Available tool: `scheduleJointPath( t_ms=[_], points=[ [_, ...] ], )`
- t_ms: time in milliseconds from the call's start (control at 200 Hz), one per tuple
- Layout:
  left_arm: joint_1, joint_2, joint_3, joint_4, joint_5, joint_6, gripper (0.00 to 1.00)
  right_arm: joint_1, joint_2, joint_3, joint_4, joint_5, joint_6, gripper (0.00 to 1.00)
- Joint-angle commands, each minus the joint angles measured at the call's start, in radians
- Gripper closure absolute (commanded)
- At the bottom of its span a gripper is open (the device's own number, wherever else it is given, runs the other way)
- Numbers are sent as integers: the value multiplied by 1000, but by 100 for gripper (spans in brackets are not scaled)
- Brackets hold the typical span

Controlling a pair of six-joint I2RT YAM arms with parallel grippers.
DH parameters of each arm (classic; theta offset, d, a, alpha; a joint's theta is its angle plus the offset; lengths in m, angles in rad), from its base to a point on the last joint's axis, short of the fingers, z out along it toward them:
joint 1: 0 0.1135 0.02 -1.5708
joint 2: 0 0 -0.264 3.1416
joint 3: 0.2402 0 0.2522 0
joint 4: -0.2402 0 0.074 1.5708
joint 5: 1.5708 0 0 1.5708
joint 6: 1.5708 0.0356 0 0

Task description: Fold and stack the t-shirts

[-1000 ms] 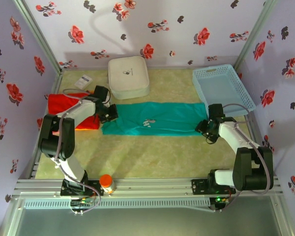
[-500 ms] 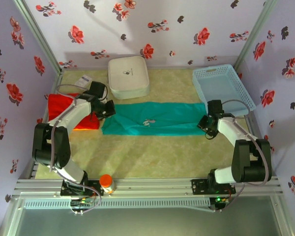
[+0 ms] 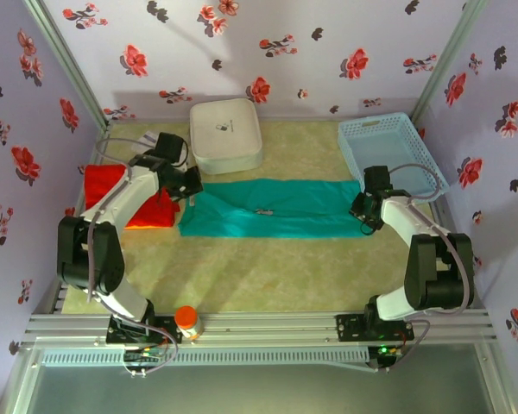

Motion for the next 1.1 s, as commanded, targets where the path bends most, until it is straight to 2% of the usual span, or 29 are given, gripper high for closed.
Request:
scheduleJointPath(
  t_ms=[0, 150, 215, 410, 455, 530, 570, 640, 875, 1050, 1095],
  points=[
    [4, 49, 63, -31, -19, 13, 100, -6, -5, 20, 28, 25, -38, 59],
    [3, 136, 133, -47, -16, 18, 100, -6, -26, 14, 40, -6, -52, 39],
    [6, 187, 170, -52, -24, 24, 95, -6, -40, 7, 42, -20, -56, 32],
    [15, 366, 323, -44, -13, 11, 91, -3, -90, -24, 47, -58, -54, 28],
    [17, 399, 364, -59, -8, 7, 85, -3, -103, -30, 45, -65, -56, 28],
    [15, 410, 389, -65, -2, 4, 68, -3, -123, -34, 35, -73, -61, 28],
    [14, 399, 377, -58, -2, 4, 60, -1, -132, -34, 28, -78, -64, 28],
    [14, 368, 348, -50, -4, 5, 52, -1, -143, -36, 20, -87, -66, 27],
    [-38, 189, 138, 0, 21, -25, 49, 1, -157, -40, 18, -107, -55, 27],
    [-103, 95, -57, 186, 68, -148, 46, 10, -164, -30, 13, -115, -51, 27],
    [-122, 83, -97, 237, 67, -179, 42, 11, -163, -27, 9, -115, -51, 27]
  ],
)
